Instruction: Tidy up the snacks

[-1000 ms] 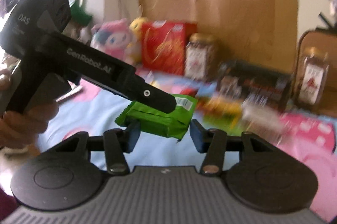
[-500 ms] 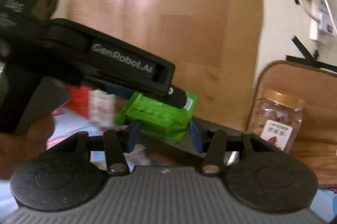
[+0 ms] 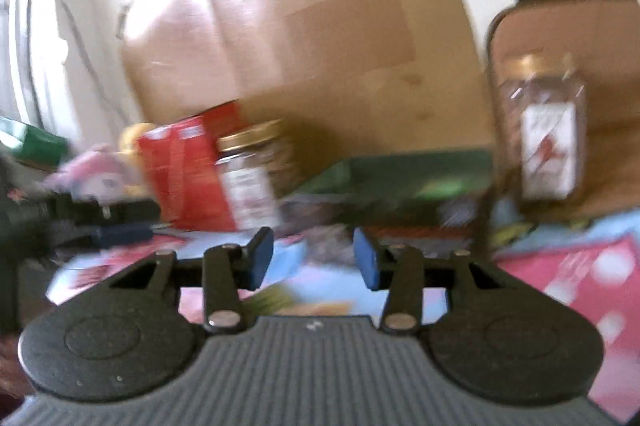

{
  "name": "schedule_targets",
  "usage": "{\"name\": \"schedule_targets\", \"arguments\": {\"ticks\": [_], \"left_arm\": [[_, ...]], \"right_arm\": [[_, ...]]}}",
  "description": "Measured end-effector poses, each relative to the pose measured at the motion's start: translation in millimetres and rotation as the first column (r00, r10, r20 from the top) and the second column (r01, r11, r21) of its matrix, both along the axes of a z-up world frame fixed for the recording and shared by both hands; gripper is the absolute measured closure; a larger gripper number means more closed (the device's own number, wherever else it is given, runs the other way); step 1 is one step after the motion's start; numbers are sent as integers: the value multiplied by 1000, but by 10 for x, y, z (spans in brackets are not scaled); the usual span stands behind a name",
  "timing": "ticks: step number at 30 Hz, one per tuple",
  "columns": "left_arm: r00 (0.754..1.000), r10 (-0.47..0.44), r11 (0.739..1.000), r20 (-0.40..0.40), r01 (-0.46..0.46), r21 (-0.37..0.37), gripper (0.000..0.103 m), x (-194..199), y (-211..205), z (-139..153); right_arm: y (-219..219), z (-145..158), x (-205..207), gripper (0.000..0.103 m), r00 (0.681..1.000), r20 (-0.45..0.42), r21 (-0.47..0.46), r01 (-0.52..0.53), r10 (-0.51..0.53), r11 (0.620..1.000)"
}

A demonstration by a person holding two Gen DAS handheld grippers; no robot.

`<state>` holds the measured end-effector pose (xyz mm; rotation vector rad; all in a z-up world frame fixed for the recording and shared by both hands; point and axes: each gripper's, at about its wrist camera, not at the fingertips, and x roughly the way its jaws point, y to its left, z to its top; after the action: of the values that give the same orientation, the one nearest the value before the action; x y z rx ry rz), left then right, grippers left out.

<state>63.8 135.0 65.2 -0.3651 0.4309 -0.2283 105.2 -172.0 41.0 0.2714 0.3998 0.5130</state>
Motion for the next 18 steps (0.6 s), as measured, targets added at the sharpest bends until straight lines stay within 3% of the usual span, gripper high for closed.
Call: {"name": "schedule_targets", "arguments": {"ticks": [3, 7, 13, 15, 18], "left_arm": [[993, 101, 994, -53, -99, 50, 19, -366, 237, -196], [982, 167, 981, -86, -157, 112, 19, -598, 332, -397], [983, 172, 974, -58, -161, 156, 19, -737, 269, -465], [983, 170, 970, -66, -155, 186, 19, -740, 210, -484], [985, 157, 965, -70, -139, 222, 19, -745, 143, -512]], "right_arm": [[276, -84, -264, 56, 997, -11, 34, -71, 72, 997], [685, -133, -494, 57, 992, 2, -3, -124, 124, 992], [1007, -255, -625, 62, 986, -35, -98, -168, 166, 981], [1032, -293, -656, 69, 987, -48, -131, -160, 155, 978], [1074, -302, -678, 69, 989, -51, -162, -145, 139, 976]]}}
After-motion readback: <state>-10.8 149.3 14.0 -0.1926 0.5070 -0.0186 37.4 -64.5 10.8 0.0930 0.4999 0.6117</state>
